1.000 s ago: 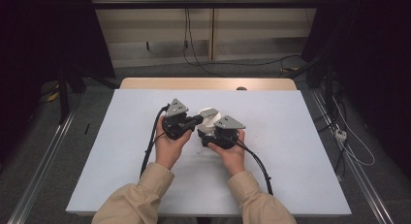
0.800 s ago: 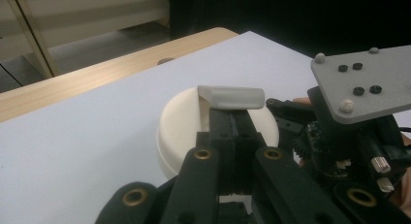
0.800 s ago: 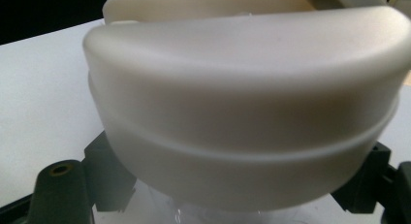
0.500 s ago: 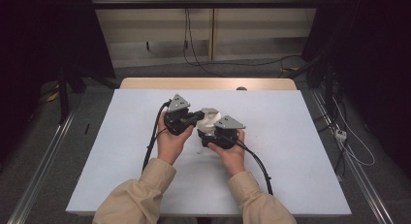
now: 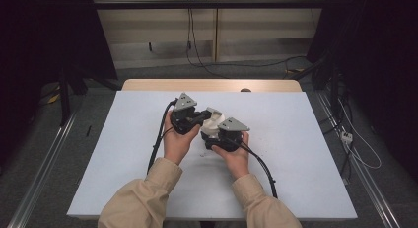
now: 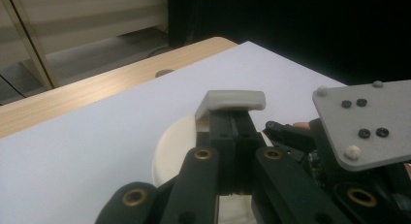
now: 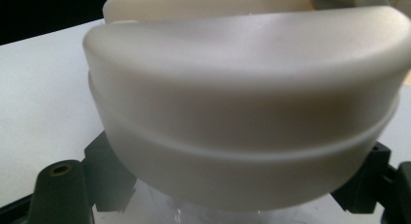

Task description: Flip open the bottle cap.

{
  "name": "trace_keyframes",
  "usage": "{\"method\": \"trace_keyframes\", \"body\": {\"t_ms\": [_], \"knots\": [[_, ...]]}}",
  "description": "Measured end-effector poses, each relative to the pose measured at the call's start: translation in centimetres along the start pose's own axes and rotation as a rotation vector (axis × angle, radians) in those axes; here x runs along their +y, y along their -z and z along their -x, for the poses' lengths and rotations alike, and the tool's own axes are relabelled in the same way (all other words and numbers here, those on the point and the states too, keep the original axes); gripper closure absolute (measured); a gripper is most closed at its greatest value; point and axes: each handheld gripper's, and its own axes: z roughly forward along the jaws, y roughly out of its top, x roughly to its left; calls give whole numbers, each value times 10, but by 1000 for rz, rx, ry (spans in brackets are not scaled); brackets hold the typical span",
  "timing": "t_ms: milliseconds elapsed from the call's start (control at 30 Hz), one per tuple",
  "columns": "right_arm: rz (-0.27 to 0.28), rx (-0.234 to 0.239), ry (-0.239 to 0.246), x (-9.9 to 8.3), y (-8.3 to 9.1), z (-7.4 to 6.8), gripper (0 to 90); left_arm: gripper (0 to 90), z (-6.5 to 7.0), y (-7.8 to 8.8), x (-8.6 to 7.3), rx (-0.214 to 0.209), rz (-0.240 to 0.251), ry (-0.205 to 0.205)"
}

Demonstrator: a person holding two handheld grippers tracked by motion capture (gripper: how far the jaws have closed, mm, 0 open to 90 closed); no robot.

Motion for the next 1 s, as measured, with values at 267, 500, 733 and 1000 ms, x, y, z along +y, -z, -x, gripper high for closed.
{"method": "trace_keyframes", "body": {"t_ms": [267, 500, 733, 1000], "knots": [[0, 1, 0, 0, 0, 0, 195, 900, -1, -3, 4, -2, -1, -6], [1, 1, 0, 0, 0, 0, 195, 900, -3, -6, 9, -6, -1, -4], [1, -2, -1, 0, 0, 0, 195, 900, -3, -8, 13, -6, 3, -5], [3, -2, -4, 0, 0, 0, 195, 900, -4, -10, 15, -4, 0, -8]]}}
